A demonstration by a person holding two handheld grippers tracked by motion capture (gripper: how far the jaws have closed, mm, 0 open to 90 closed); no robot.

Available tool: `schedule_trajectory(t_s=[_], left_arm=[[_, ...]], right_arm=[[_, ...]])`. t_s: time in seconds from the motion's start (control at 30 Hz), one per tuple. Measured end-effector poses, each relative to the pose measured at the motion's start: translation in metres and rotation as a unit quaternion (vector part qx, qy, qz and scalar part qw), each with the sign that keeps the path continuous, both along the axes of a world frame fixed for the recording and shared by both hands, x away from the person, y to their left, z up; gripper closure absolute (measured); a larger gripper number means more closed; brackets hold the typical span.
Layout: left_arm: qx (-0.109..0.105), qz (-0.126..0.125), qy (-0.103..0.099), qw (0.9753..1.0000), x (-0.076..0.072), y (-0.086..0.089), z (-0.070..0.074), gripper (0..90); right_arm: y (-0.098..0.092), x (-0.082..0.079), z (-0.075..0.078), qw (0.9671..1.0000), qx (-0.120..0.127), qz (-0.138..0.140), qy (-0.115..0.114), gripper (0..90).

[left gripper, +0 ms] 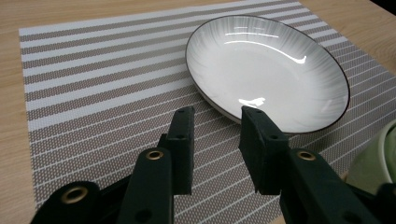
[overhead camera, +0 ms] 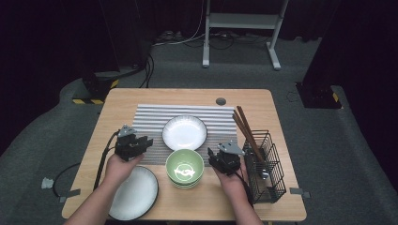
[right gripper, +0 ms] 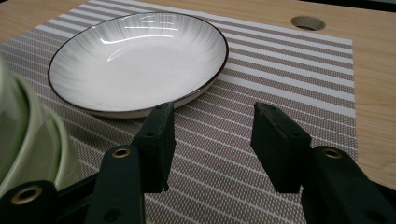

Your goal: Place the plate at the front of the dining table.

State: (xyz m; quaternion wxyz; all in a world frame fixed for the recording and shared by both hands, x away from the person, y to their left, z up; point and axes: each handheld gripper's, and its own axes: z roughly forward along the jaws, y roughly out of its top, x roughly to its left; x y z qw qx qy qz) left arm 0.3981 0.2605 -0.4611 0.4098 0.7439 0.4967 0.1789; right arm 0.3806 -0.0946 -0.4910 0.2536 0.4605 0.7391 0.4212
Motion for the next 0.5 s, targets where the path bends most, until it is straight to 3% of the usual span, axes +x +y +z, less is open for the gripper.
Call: schedule_trajectory(t_s=[0.2,0.5], left_arm=[[-0.001,0.004,0.0,1.0,-0.009,0.006,0.002,62.6],[-0.003,-0.001,-0.012,0.9999,-0.023,0.008,0.009,58.9]], right_arm=[[-0.01,-0.015,-0.004,1.0,-0.007,0.004,0.005,49.2],[-0.009,-0.036,-0.014,0.9987,-0.029,0.013,0.04,44.2]])
